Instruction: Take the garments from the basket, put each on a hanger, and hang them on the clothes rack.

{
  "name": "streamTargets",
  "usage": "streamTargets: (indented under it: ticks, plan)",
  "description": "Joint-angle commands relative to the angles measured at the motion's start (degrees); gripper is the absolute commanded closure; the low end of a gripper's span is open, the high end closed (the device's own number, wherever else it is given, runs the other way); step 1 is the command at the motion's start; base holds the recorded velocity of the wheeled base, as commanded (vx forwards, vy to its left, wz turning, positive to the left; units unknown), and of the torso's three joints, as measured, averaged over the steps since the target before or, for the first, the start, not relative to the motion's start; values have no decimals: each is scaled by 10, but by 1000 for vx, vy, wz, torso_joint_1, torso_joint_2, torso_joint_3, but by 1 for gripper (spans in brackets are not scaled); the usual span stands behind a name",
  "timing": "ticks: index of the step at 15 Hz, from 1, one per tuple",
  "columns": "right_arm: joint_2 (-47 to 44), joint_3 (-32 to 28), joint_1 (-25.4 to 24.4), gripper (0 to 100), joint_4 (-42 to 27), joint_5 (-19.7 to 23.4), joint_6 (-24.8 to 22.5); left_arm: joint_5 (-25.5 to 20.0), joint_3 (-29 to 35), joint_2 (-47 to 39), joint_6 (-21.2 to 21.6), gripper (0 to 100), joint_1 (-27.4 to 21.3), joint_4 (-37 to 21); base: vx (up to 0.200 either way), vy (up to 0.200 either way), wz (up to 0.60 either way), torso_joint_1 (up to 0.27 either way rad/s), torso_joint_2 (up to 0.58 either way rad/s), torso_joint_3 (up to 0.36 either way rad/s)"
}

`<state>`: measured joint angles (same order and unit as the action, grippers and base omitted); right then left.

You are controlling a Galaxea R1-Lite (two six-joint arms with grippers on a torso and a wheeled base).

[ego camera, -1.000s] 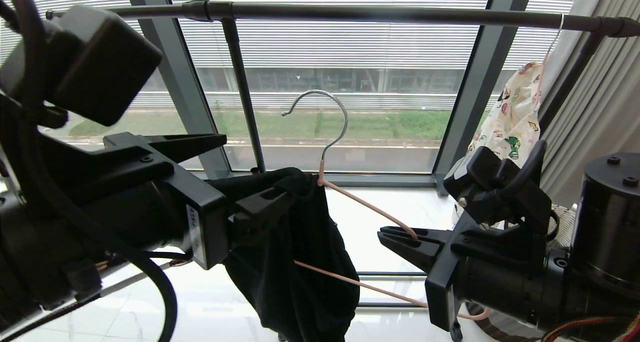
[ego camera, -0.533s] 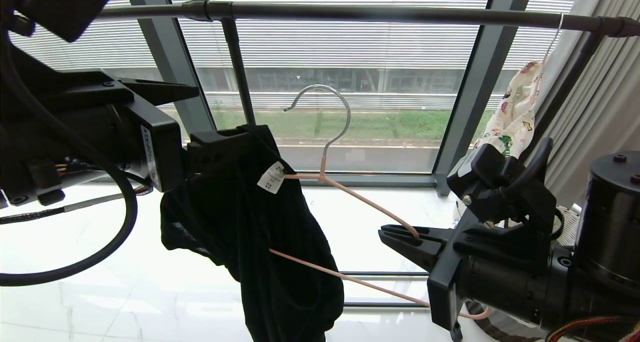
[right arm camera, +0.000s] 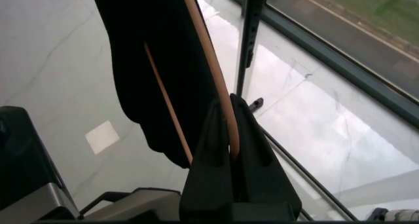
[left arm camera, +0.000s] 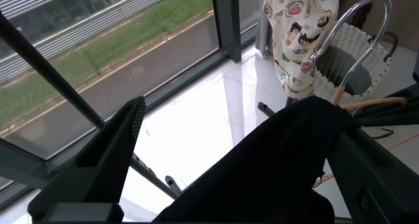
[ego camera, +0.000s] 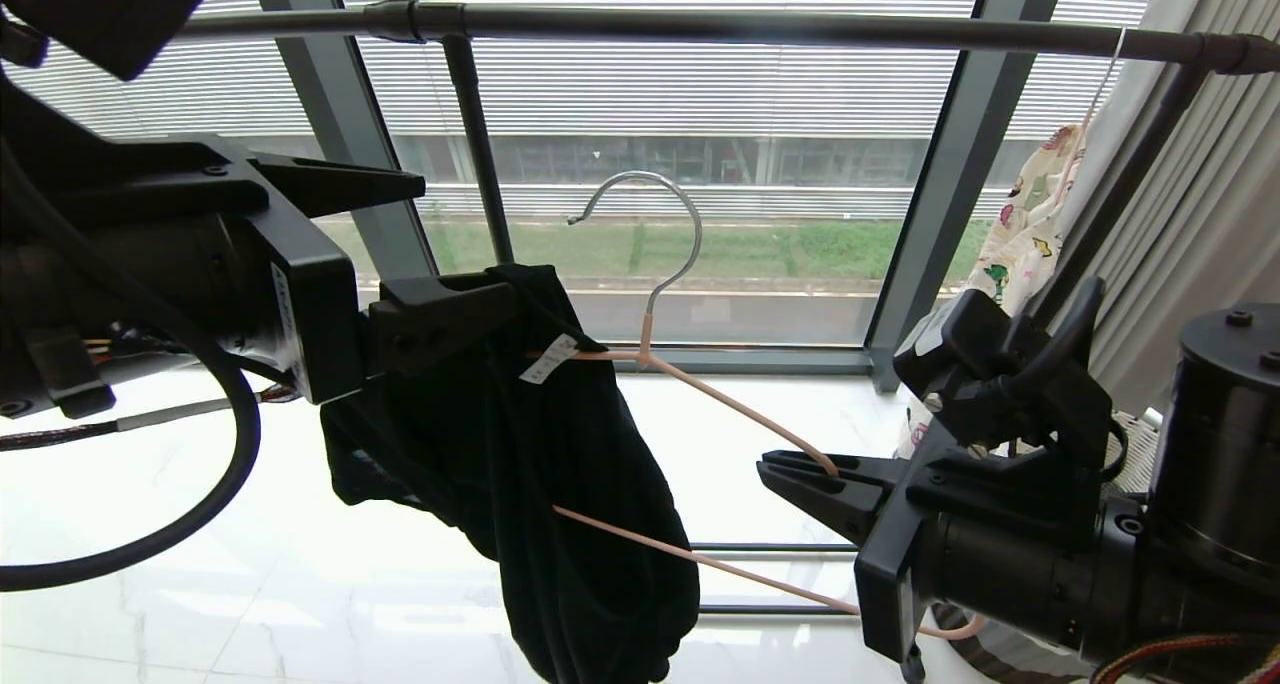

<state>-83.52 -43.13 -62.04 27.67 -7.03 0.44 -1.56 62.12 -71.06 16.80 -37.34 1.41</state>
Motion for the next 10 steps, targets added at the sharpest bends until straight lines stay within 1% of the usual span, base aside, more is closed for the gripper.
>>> streamTargets:
  ticks: [1, 5, 6, 7, 8, 10]
  plan:
    - [-1, 0, 0, 100, 0, 0, 0, 0, -2, -1, 0, 0, 0, 0, 0, 0, 0, 0, 0, 0]
    - [-1, 1, 0, 100, 0, 0, 0, -1, -18, -7, 0, 0, -4, -1, 0, 0, 0, 0, 0, 0]
    - [0, 0, 0, 100, 0, 0, 0, -3, -23, -5, 0, 0, -5, -10, 0, 0, 0, 0, 0, 0]
    - [0, 1, 0, 100, 0, 0, 0, -3, -18, -2, 3, 0, -5, -36, 0, 0, 0, 0, 0, 0]
    - [0, 1, 0, 100, 0, 0, 0, -3, 0, -1, 2, 0, -5, -56, 0, 0, 0, 0, 0, 0]
    - [0, 0, 0, 100, 0, 0, 0, -8, 52, -6, -1, 0, -5, -120, 0, 0, 0, 0, 0, 0]
